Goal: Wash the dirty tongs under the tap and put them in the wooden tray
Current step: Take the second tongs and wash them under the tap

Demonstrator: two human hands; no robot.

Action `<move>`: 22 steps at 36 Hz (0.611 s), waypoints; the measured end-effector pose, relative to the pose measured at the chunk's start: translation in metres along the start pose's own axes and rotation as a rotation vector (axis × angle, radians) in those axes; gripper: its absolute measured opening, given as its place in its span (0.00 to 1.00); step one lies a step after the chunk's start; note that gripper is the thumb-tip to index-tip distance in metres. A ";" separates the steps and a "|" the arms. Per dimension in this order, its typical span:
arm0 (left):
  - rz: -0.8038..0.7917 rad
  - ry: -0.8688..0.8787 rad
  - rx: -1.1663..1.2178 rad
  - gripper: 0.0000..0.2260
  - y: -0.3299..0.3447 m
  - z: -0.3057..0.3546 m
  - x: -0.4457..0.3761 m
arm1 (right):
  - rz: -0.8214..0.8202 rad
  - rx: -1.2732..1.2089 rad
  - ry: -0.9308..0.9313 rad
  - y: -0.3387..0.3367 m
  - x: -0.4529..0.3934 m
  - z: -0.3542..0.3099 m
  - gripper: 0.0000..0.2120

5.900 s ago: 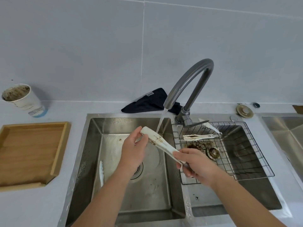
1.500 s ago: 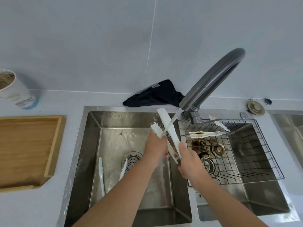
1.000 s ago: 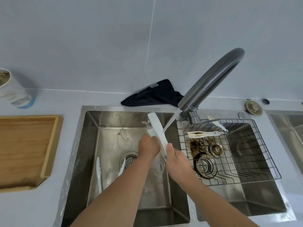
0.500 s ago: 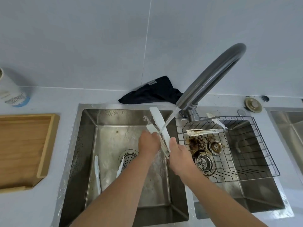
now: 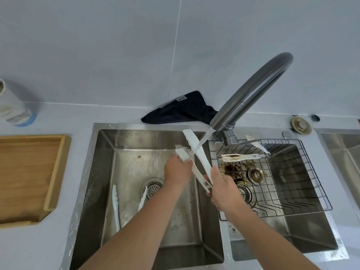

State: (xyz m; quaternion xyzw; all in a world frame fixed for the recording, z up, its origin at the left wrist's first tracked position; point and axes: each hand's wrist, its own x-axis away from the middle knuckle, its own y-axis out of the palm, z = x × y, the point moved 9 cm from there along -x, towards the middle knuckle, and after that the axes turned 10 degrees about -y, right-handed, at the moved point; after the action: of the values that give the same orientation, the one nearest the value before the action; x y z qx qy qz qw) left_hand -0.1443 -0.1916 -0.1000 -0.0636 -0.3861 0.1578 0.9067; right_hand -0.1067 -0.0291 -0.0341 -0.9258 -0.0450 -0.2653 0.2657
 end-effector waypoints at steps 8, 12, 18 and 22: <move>0.027 -0.083 0.035 0.04 -0.009 -0.017 -0.004 | -0.027 0.003 -0.020 0.013 0.010 0.001 0.32; 0.029 -0.118 -0.023 0.06 -0.015 -0.016 -0.018 | -0.019 0.037 -0.004 0.008 0.015 0.010 0.34; 0.065 0.041 -0.206 0.07 -0.014 -0.006 -0.017 | -0.009 0.059 -0.018 0.002 0.012 0.012 0.33; 0.092 0.030 -0.254 0.08 -0.027 -0.008 -0.026 | -0.014 0.071 -0.018 0.007 0.012 0.019 0.32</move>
State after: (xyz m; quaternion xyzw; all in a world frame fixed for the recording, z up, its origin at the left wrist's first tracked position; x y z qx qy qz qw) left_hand -0.1495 -0.2261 -0.1166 -0.1978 -0.3862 0.1482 0.8887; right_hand -0.0858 -0.0264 -0.0446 -0.9177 -0.0633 -0.2569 0.2963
